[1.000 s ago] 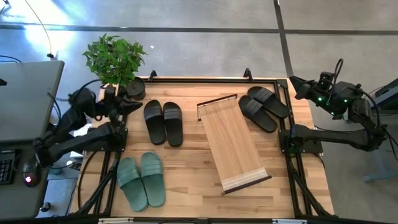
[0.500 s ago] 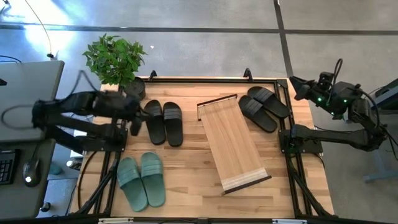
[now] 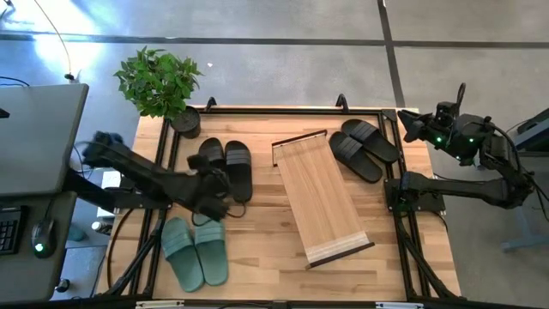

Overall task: Pick and place slides into the shelf
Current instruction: Put the black slides on the shelf

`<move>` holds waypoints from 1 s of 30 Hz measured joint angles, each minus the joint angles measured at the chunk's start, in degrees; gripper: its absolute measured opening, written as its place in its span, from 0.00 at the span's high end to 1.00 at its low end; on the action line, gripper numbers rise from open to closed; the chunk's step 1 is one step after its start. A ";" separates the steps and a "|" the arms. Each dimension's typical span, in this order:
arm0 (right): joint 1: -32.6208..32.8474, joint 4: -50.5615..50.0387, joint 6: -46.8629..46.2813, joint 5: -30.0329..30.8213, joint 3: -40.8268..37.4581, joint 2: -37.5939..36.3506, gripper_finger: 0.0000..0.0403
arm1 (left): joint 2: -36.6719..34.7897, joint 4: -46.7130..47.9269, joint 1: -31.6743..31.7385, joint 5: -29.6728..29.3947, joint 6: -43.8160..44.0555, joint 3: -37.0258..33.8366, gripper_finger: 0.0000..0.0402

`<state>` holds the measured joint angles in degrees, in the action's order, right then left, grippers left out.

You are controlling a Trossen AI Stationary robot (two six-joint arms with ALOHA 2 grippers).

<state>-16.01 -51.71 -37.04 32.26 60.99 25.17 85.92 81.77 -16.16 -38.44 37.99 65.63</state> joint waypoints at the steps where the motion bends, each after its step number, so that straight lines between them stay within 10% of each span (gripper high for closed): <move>1: -0.01 0.03 -0.01 -0.49 0.00 -0.01 0.74 | 2.05 0.74 0.08 -0.20 1.34 0.00 1.00; 9: 0.00 0.05 2.17 -1.21 0.00 0.00 0.74 | 10.15 -1.24 2.64 0.47 4.87 -0.87 0.98; 21: 0.00 0.03 2.58 -1.24 0.00 0.00 0.74 | 9.83 -3.86 10.14 1.49 8.45 -6.24 0.61; 30: 0.00 0.00 1.99 -5.33 0.00 0.00 0.74 | 9.76 -8.35 14.27 -0.01 6.84 -11.04 0.51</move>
<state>-16.01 -51.70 -35.05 26.92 60.99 25.17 95.68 73.43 -1.90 -38.45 44.83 54.58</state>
